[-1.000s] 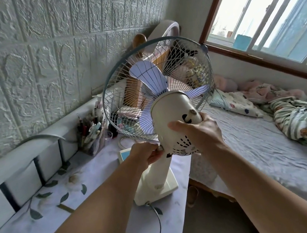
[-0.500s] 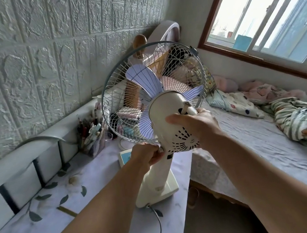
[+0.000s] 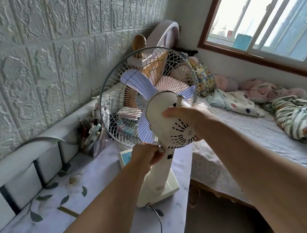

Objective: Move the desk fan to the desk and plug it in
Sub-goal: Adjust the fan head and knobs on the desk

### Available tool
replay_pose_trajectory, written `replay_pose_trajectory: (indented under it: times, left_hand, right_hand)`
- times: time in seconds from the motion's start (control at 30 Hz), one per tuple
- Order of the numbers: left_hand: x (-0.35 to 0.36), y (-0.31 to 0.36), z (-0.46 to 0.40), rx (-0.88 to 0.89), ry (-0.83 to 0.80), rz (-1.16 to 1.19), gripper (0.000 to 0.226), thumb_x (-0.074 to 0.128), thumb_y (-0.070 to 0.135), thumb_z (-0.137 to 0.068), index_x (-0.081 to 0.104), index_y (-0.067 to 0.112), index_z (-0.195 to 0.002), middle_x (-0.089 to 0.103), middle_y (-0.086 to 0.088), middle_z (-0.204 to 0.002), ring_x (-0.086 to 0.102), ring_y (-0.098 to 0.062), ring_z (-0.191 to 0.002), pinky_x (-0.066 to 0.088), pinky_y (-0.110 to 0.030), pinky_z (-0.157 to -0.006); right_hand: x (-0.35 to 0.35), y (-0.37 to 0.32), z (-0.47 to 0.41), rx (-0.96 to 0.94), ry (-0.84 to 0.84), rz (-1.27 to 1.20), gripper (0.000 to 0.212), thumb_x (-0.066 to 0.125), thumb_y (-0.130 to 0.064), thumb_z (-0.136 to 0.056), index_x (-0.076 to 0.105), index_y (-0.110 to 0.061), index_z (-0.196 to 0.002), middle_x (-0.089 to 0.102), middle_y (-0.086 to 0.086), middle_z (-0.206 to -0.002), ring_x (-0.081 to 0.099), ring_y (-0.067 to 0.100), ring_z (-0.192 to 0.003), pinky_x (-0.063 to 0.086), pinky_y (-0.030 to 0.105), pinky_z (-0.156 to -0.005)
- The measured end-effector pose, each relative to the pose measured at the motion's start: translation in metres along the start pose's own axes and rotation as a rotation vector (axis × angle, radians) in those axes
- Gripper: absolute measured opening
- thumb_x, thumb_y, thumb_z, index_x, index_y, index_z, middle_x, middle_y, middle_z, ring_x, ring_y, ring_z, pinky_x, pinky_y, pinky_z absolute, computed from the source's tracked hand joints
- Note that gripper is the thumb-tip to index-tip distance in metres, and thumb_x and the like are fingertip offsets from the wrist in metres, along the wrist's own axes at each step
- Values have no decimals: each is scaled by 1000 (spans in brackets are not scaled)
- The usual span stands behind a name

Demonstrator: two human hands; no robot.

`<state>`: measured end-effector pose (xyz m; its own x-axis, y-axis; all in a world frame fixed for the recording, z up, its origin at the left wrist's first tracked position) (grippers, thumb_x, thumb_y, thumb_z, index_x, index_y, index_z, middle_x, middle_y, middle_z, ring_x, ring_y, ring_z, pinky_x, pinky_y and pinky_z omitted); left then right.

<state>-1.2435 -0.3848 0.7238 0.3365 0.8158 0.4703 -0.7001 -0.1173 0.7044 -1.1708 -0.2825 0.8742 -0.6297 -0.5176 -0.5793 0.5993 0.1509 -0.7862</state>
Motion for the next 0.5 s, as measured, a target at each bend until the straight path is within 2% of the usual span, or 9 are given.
replay_pose_trajectory:
  times: [0.07, 0.13, 0.2, 0.33, 0.4, 0.5]
  left_hand:
    - [-2, 0, 3, -11, 9, 29, 15, 47, -17, -86, 51, -3, -88, 51, -17, -69, 51, -22, -61, 49, -22, -31]
    - [-3, 1, 4, -9, 8, 41, 15, 47, -17, -87, 51, -3, -83, 51, -17, -68, 51, -22, -60, 48, -22, -30]
    - [-2, 1, 4, -9, 5, 60, 15, 47, -17, -87, 50, -3, -89, 50, -17, -66, 50, -22, -58, 48, -22, -30]
    - [-2, 2, 1, 20, -11, -1, 20, 49, -17, -85, 50, -4, -100, 52, -17, -66, 53, -20, -59, 48, -19, -33]
    - [-2, 2, -2, 34, -23, -30, 18, 50, -16, -84, 51, -5, -98, 54, -17, -67, 55, -20, -60, 50, -19, -35]
    - [-2, 1, -6, 50, -27, -46, 15, 49, -18, -81, 52, -4, -84, 55, -17, -71, 56, -20, -61, 54, -21, -41]
  right_hand:
    - [3, -2, 0, -1, -1, 18, 87, 81, -50, -29, 61, -12, -105, 68, 12, -101, 67, 32, -89, 58, 46, -77]
    - [6, -3, 2, -10, -4, 20, 96, 77, -53, -22, 61, -12, -107, 68, 13, -103, 66, 33, -92, 58, 46, -79]
    - [7, -3, 3, -25, 5, 36, 100, 74, -56, -19, 60, -11, -108, 66, 13, -105, 65, 33, -94, 57, 45, -80]
    - [0, -2, 5, -51, 59, 25, 91, 75, -54, -27, 58, -10, -104, 66, 13, -101, 64, 31, -93, 58, 43, -80]
    - [-3, 0, 5, -57, 83, 23, 89, 75, -54, -29, 57, -11, -104, 64, 11, -101, 63, 30, -94, 58, 43, -80]
    - [-5, 2, 6, -67, 108, 34, 82, 75, -56, -33, 55, -13, -100, 63, 10, -100, 62, 27, -92, 58, 41, -79]
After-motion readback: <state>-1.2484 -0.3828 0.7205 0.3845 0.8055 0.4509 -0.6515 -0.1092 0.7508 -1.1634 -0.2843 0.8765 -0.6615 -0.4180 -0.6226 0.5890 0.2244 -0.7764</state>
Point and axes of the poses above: each hand's wrist, its own z-axis away from the middle knuckle, its own x-axis out of the palm, y = z × x, the point moved 10 cm from there along -z, towards the middle knuckle
